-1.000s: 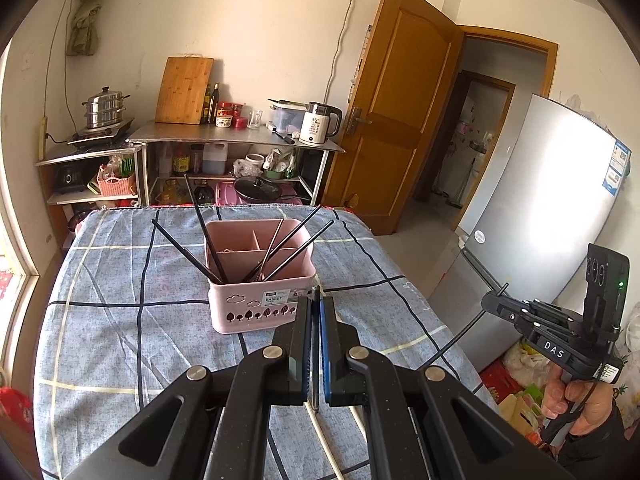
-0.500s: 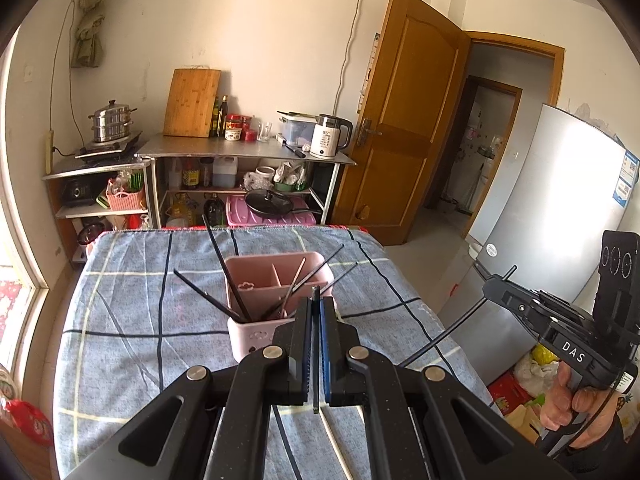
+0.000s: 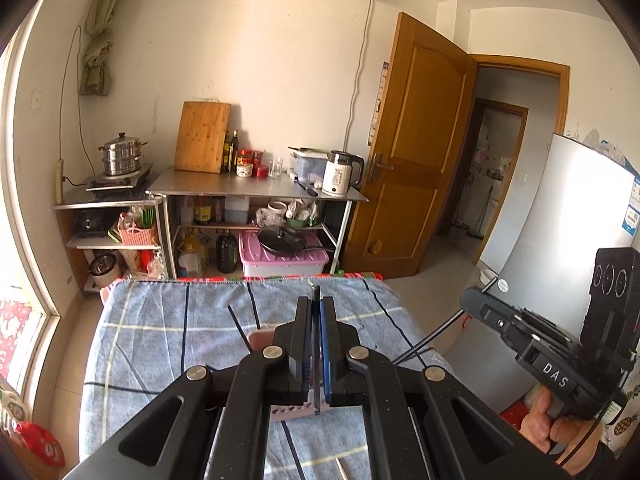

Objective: Organize utensils
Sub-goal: 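Lower the held chopsticks with both tools into the pink basket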

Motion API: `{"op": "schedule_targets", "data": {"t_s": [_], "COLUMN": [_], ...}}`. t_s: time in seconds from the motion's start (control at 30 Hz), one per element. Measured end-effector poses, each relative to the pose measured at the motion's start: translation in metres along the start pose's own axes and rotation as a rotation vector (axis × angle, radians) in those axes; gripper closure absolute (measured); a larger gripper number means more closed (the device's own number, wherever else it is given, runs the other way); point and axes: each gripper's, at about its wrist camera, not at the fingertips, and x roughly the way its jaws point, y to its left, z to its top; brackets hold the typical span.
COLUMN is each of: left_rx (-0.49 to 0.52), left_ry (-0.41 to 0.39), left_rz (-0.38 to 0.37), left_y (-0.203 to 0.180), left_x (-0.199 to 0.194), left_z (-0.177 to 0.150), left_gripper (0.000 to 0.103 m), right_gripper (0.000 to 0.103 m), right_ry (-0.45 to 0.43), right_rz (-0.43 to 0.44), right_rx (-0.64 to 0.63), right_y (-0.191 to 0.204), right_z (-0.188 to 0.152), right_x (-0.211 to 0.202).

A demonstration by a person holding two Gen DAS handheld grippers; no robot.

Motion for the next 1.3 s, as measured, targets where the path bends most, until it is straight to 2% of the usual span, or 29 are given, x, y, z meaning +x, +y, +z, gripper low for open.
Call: {"op": "schedule_targets", "data": {"t_s": [0.2, 0.37, 0.53, 0.73, 1.1, 1.17, 1.23, 1.3], "left_rx": [0.005, -0.007, -0.036, -0.075, -0.065, -0.068, -0.074, -0.074], "left_ry": [-0.024, -0.018, 0.029, 0.093, 0.185, 0.183, 0.166, 0.139], "left_rz": [0.028, 0.038, 0.031, 0.028, 0.059, 0.061, 0.060, 0.066], "left_y": [0.010, 0.024, 0.042, 0.060, 0.068, 0.071, 0.073, 0.074], "left_x": [0.010, 0.027, 0.056, 0.088, 0.121, 0.119, 0.113, 0.104], "left_z": [0.014, 0.014, -0.003, -0.027, -0.058, -0.059, -0.059, -0.059], "left_gripper": [0.099, 0.099, 0.099, 0.099, 0.098, 0.095, 0.080, 0.072], "right_gripper": [0.099, 0.099, 0.099, 0.099, 0.098, 0.093, 0.087, 0.086], "right_ry": [-0.003, 0.007, 0.029, 0.096, 0.228, 0.218, 0.202, 0.189], "right_rz": [0.001, -0.003, -0.013, -0.035, -0.023, -0.025, -0.017, -0.016], "right_rx": [0.019, 0.030, 0.040, 0.039, 0.029, 0.031, 0.032, 0.030], "right_y": [0.001, 0.001, -0.002, -0.006, -0.010, -0.011, -0.012, -0.011], "right_z": [0.002, -0.002, -0.013, -0.032, -0.063, -0.063, -0.060, -0.057], "right_x": [0.020, 0.037, 0.057, 0.083, 0.115, 0.111, 0.103, 0.096]}}
